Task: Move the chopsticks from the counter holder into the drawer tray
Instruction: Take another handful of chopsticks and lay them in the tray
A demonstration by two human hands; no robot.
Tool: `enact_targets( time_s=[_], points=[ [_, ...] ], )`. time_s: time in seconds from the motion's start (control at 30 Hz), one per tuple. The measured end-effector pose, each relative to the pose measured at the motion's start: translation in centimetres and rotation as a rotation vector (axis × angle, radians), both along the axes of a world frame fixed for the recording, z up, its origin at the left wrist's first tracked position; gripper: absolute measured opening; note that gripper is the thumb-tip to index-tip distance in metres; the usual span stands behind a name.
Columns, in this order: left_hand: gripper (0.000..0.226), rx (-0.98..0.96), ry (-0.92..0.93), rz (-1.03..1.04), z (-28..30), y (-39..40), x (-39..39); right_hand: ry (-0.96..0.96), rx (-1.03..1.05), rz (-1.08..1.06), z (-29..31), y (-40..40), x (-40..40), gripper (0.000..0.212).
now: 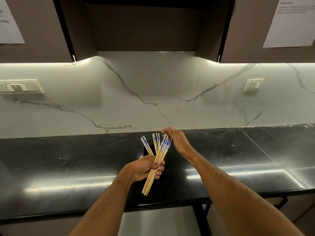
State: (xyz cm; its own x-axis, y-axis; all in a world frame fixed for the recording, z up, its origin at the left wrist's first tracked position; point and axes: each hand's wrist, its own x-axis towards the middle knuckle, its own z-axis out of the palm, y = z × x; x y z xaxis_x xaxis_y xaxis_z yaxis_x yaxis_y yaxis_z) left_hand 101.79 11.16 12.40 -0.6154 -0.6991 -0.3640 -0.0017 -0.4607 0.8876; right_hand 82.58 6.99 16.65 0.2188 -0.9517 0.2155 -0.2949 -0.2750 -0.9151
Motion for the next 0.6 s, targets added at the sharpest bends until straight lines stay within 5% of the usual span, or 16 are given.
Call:
enact_targets(
  time_s=[0.07,0.2,0.3,0.43,0.6],
  points=[
    [0.013,-0.076,-0.105,0.004,-0.2,-0.1,0.0,0.217,-0.105,-0.020,0.0,0.3,-0.3,0.045],
    [0.019,-0.451,-0.567,0.048,-0.7,-0.2,-0.6,0.877,-0.479,0.162,0.4,1.0,-0.7,0.054],
    [0.020,-0.613,-0.782,0.115,-1.2,-0.3,-1.3,1.166,-0.446,0.246,0.0,2.0,0.4,0.013],
    [0.012,-0.764,-0.978,0.016,-1.7,0.1,-2.4,1.285,-0.268,0.264,-2.0,3.0,1.1,0.006],
    [0.009,-0.944,-1.202,-0.081,-2.1,0.9,-2.6,1.197,-0.175,0.286,-4.3,3.4,1.1,0.009]
  ],
)
